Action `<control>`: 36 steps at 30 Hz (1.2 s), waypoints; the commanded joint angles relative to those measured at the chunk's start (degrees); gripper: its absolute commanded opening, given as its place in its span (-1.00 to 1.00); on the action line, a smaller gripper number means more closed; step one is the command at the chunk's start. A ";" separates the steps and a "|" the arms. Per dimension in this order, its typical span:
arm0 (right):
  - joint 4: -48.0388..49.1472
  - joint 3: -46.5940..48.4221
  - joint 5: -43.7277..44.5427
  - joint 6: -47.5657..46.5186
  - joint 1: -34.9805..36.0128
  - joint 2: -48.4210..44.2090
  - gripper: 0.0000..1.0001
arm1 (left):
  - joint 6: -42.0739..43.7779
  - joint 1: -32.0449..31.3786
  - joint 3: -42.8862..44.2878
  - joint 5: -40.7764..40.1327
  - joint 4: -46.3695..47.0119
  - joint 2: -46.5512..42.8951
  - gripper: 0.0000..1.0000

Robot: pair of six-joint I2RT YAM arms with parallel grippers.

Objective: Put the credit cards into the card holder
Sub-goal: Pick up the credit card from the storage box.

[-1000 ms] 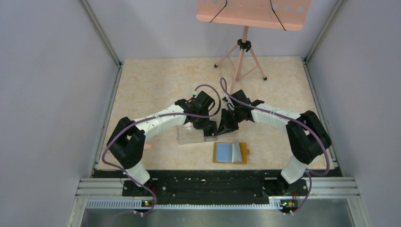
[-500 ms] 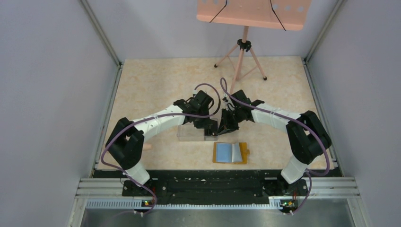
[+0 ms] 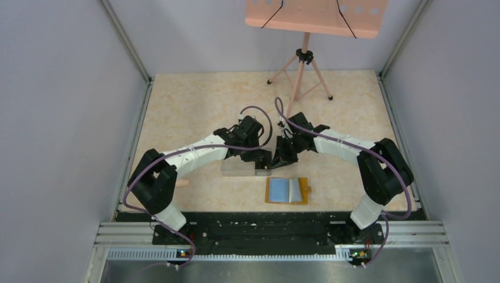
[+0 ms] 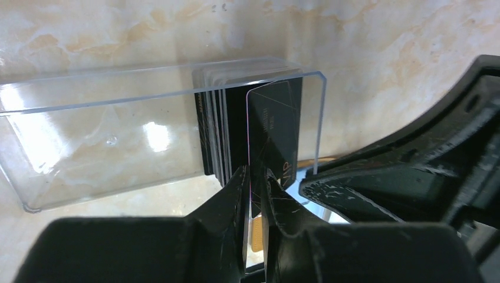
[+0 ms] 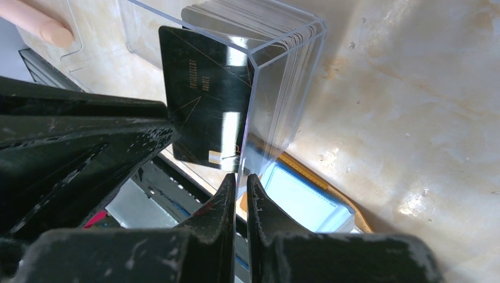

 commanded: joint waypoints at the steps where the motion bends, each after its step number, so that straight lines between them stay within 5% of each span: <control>1: 1.15 -1.07 -2.16 -0.46 1.13 -0.51 -0.98 | -2.27 -1.54 -0.39 7.03 8.23 -2.80 -0.67; 11: 1.22 -1.10 -2.23 -0.30 1.18 -0.55 -0.98 | -1.87 -1.58 -0.56 8.00 8.82 -2.02 -0.65; 20: 1.25 -1.12 -2.16 -0.43 1.21 -0.84 -0.97 | -1.86 -1.58 3.61 2.91 -1.66 2.33 -0.55; 36: 1.23 -1.06 -1.90 -0.49 1.15 -0.98 -0.96 | -1.16 -1.50 1.39 6.22 6.04 -0.96 -0.34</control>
